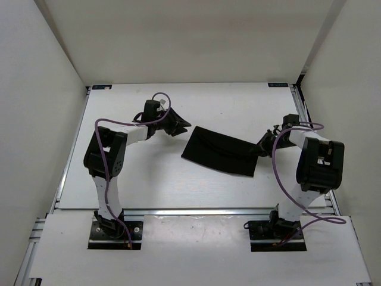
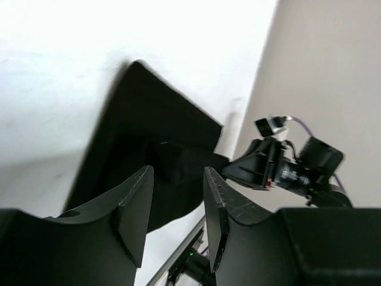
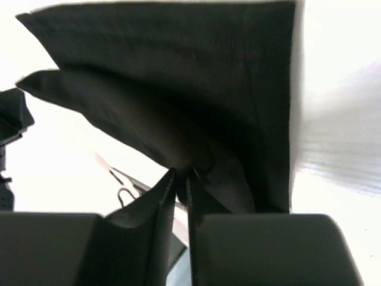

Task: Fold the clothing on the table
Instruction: Fold the skirt

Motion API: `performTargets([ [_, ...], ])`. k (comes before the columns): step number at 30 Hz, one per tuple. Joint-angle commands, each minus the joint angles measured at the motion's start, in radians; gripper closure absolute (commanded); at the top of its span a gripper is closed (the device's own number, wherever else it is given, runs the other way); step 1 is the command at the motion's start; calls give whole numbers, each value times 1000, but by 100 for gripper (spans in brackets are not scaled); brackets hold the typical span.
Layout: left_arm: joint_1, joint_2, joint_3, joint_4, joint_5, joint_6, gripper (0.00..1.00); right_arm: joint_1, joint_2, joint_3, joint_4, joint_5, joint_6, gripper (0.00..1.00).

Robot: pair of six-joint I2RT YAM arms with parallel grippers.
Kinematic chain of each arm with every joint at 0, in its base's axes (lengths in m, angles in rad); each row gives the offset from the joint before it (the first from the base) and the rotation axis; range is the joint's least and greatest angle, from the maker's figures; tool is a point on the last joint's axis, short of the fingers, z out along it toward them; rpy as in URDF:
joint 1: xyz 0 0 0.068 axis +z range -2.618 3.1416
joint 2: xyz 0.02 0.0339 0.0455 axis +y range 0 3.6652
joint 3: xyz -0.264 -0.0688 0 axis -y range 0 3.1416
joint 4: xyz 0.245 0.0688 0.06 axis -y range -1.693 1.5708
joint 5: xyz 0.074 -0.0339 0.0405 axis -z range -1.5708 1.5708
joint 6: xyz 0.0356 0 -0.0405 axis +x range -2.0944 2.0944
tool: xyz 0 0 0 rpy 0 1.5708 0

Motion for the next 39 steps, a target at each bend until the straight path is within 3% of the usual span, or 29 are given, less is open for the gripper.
performTargets([
  [1, 11, -53, 20, 145, 45, -67, 50, -26, -54, 7, 84, -13, 39, 82],
  [4, 23, -84, -1, 136, 47, -41, 50, -41, -103, -24, 181, 13, 97, 77],
  [8, 34, -150, -140, 161, 30, -44, 50, -44, -243, -113, 423, 128, 146, 72],
  [13, 46, -230, -326, 158, 30, -5, 54, 18, -254, 22, 278, 145, -7, 72],
  [15, 32, -273, -357, 136, 35, 15, 62, 81, -241, 80, 177, 168, -85, 73],
  [18, 12, -316, -385, 113, 4, 36, 87, 248, -162, 186, 2, 246, -197, 95],
  [20, -8, -317, -374, 98, -4, 46, 100, 331, -110, 229, -56, 280, -238, 100],
  [25, -73, -261, -316, 127, 1, 8, 100, 486, 33, 318, -106, 293, -277, 100],
  [30, -106, -187, -259, 121, -10, -4, 100, 531, 162, 416, -162, 244, -312, 100],
  [39, -117, -168, -260, 115, -5, -4, 100, 468, 369, 647, -244, 363, -378, 100],
])
